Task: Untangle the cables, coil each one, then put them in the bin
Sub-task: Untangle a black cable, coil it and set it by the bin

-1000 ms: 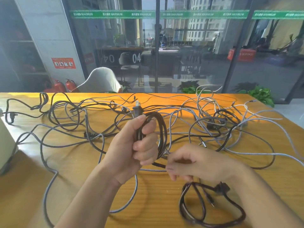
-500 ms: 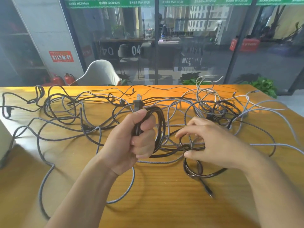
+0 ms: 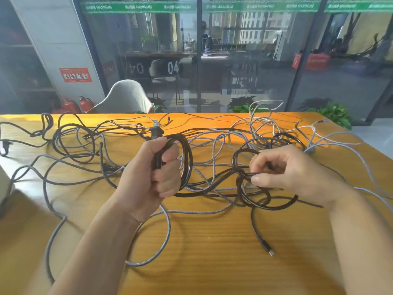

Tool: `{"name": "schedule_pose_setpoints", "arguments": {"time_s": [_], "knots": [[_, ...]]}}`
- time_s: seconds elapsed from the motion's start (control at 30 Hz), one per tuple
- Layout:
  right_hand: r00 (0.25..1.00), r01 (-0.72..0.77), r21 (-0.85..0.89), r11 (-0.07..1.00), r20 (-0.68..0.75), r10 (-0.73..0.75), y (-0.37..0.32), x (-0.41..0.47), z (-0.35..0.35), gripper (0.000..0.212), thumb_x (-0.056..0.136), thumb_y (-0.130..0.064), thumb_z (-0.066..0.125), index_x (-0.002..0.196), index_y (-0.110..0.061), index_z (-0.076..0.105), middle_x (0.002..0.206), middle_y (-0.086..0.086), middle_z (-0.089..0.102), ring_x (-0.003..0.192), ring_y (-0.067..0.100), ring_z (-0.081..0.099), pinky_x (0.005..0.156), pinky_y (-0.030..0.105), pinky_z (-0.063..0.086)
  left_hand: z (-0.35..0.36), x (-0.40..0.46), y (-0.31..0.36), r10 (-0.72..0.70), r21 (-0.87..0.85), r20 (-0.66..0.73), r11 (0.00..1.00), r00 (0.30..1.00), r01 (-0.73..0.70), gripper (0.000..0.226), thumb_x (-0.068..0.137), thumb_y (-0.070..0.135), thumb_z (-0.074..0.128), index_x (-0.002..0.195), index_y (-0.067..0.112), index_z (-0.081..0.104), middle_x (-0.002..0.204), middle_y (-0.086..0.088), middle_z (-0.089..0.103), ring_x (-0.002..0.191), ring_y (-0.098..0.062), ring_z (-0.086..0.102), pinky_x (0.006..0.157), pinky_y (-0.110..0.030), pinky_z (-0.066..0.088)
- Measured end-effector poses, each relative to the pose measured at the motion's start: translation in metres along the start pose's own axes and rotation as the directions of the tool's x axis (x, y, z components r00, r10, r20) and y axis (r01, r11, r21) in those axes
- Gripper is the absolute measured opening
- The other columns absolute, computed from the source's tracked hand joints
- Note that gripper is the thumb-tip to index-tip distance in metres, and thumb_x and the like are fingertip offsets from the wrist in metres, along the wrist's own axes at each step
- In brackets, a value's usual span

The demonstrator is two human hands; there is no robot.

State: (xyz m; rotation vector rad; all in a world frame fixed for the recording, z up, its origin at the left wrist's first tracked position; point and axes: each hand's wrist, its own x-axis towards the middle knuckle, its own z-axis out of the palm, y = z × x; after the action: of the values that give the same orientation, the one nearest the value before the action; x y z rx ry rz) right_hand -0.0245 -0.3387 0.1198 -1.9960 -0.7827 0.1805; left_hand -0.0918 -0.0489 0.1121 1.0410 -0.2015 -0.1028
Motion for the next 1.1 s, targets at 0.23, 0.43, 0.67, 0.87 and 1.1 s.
{"name": "schedule_pose_setpoints", "arguments": {"time_s": [0.23,0.43,0.67,0.87,1.1], "knots": [[0.787,-0.001,-0.049,0.999,-0.616,-0.029,0.025,0.011,-0.007,0.007,0.094,-0.032,0.075,0.087,-0.03,0.073,0.085,-0.011,0.074,0.084,0.015,0.069,0.084,0.037,0.055,-0.009,0.005,-0.005,0.025,0.287,-0.179,0.957,0.984,0.028,0.045,0.109,0.029,0.033,0.067,0.02,0.045,0.053,0.006,0.023,0.043,-0.01,0.016,0.045,-0.028,0.009],[0.939,-0.122,-0.149,0.981,-0.338,0.066,0.033,0.011,-0.002,0.021,0.086,-0.05,0.078,0.1,-0.034,0.074,0.097,-0.012,0.075,0.093,0.014,0.07,0.09,0.043,0.057,-0.012,0.01,-0.012,0.039,0.384,-0.239,0.921,0.97,0.057,0.04,0.111,0.027,0.034,0.073,0.016,0.044,0.056,0.004,0.025,0.047,-0.012,0.016,0.046,-0.028,0.011],[0.978,-0.191,-0.449,0.873,-0.014,0.207,0.038,0.021,0.039,0.067,0.089,-0.056,0.074,0.146,-0.059,0.041,0.109,-0.022,0.064,0.066,0.001,0.058,0.072,0.029,0.051,-0.008,0.012,-0.03,0.074,0.689,-0.195,0.72,0.978,0.083,0.042,0.107,0.038,0.053,0.079,0.007,0.062,0.056,0.0,0.03,0.049,-0.018,0.022,0.047,-0.028,0.019],[0.957,-0.051,-0.271,0.961,-0.289,-0.031,0.028,0.027,0.057,0.015,0.102,-0.044,0.062,0.104,-0.036,0.075,0.077,-0.015,0.072,0.075,0.008,0.068,0.069,0.033,0.05,0.0,0.009,-0.039,0.079,0.869,-0.087,0.494,0.993,0.037,0.042,0.092,0.055,0.068,0.082,0.014,0.07,0.051,0.011,0.037,0.05,-0.01,0.034,0.057,-0.026,0.034],[0.889,0.09,0.247,0.965,-0.457,0.034,0.011,0.03,0.067,0.024,0.096,-0.04,0.066,0.103,-0.019,0.078,0.065,-0.005,0.065,0.061,0.005,0.061,0.072,0.019,0.053,-0.011,0.01,-0.042,0.041,0.828,-0.041,0.561,0.998,0.011,0.034,0.08,0.057,0.083,0.1,0.031,0.074,0.056,-0.001,0.037,0.056,-0.022,0.036,0.07,-0.038,0.042]]}}
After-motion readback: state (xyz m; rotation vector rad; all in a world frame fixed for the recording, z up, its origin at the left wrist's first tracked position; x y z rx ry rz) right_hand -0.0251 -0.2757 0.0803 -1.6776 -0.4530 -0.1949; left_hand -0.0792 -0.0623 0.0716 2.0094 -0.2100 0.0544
